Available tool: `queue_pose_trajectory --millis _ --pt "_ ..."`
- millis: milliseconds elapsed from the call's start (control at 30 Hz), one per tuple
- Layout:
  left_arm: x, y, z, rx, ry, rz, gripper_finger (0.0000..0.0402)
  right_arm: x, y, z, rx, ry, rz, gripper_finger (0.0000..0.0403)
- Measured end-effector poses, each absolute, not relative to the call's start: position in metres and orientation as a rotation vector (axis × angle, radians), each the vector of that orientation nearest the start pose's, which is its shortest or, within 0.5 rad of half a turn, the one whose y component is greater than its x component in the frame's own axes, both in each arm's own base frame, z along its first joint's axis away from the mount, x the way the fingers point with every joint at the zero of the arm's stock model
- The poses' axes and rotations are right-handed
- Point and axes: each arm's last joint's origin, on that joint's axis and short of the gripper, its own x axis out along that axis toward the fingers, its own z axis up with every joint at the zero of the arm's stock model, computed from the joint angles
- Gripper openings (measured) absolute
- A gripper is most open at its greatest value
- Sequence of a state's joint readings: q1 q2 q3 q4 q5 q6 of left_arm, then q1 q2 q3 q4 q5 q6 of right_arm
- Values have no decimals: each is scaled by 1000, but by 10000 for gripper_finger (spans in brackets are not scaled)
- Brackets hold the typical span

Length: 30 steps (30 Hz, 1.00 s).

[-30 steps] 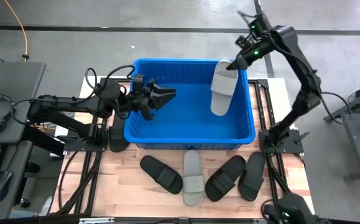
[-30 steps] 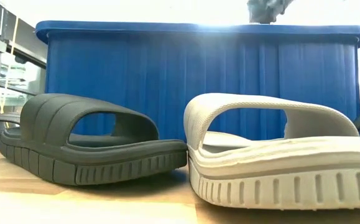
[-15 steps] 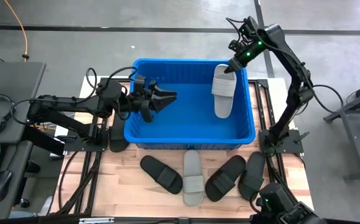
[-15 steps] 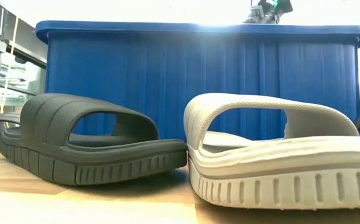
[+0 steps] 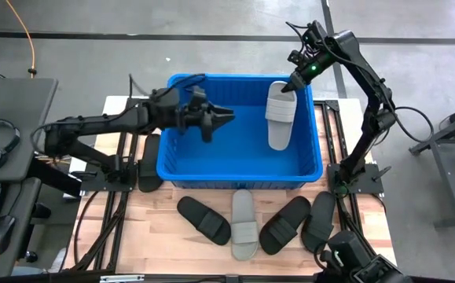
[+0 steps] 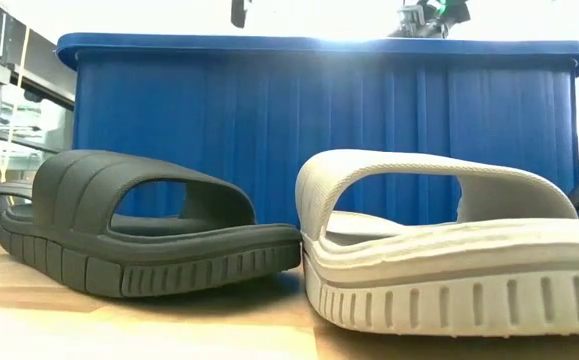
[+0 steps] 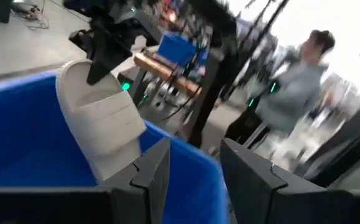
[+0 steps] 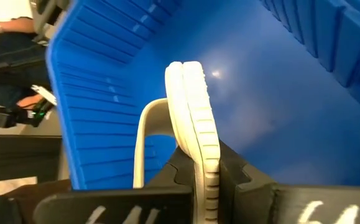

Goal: Pick and place slides into bin
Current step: Put the left gray slide into the blue bin

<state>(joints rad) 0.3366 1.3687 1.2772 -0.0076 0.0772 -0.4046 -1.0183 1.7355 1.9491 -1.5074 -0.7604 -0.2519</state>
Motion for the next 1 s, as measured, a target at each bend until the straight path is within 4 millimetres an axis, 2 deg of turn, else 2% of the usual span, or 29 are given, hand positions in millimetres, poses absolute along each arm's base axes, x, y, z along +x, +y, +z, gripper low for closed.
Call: queue_pose_trajectory --millis 100,167,267,467,567,833,1000 --pt "311 114 405 -286 171 299 134 185 -255 389 770 819 -98 0" --pt "322 127 410 -256 266 321 134 186 -254 389 764 819 -93 0" --pt "336 151 410 -293 365 322 134 189 -252 390 762 818 -77 0" --pt "354 190 397 -484 408 177 134 192 -250 390 748 820 -56 0" --pt "357 193 389 -515 435 154 134 193 -254 384 741 867 -96 0" --pt "360 190 390 -462 427 136 134 203 -269 360 801 945 -94 0" --pt "360 190 390 -465 432 133 134 204 -275 351 773 1025 -166 0"
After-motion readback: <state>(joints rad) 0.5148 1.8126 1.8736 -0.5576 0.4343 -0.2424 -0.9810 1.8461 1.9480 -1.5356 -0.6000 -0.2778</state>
